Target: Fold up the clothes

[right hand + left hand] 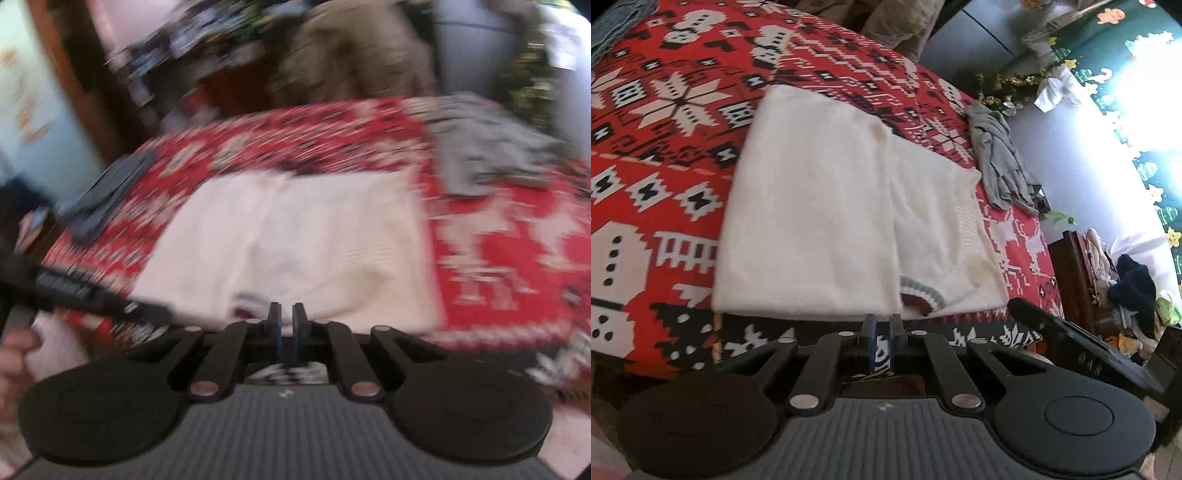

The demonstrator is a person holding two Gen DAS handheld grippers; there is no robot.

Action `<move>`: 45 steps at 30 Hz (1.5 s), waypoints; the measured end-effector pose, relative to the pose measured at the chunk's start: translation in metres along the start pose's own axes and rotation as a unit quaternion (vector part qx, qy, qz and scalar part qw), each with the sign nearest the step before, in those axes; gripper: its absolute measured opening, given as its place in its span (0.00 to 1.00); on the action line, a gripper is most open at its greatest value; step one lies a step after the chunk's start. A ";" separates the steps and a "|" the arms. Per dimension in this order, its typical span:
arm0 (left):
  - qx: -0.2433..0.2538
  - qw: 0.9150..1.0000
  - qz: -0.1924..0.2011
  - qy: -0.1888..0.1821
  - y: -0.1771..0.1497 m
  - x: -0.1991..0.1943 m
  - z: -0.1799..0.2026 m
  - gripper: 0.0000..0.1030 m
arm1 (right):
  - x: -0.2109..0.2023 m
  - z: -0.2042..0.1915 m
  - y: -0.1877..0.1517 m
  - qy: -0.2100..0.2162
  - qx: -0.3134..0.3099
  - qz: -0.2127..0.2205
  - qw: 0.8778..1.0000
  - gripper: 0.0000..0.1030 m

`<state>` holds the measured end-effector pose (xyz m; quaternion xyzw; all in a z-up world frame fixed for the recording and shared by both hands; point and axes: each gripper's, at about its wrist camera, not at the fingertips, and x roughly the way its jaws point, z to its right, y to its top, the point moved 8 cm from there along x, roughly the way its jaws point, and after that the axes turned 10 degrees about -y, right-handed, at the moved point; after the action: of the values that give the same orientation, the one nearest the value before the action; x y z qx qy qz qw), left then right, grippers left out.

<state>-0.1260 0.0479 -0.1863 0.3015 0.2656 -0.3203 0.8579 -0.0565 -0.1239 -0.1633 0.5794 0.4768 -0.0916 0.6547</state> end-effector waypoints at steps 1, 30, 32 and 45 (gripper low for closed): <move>0.002 1.000 0.000 0.000 0.001 0.001 0.002 0.06 | -0.002 0.012 0.001 -0.019 0.020 0.007 1.000 0.12; -0.053 0.993 0.084 0.070 0.036 -0.067 -0.072 0.19 | -0.023 -0.015 0.055 -0.024 0.000 0.081 0.996 0.05; -0.058 0.991 0.097 0.069 0.036 -0.080 -0.080 0.19 | -0.033 -0.050 0.070 -0.004 -0.030 0.097 0.995 0.05; -0.092 0.988 0.114 0.049 0.017 -0.104 -0.113 0.19 | 0.053 -0.240 -0.004 0.058 -0.243 -0.002 0.968 0.09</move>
<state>-0.2113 0.1767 -0.1896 0.2651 0.2999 -0.1793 0.8987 -0.1556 0.1014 -0.1746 0.4065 0.5233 0.0592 0.7466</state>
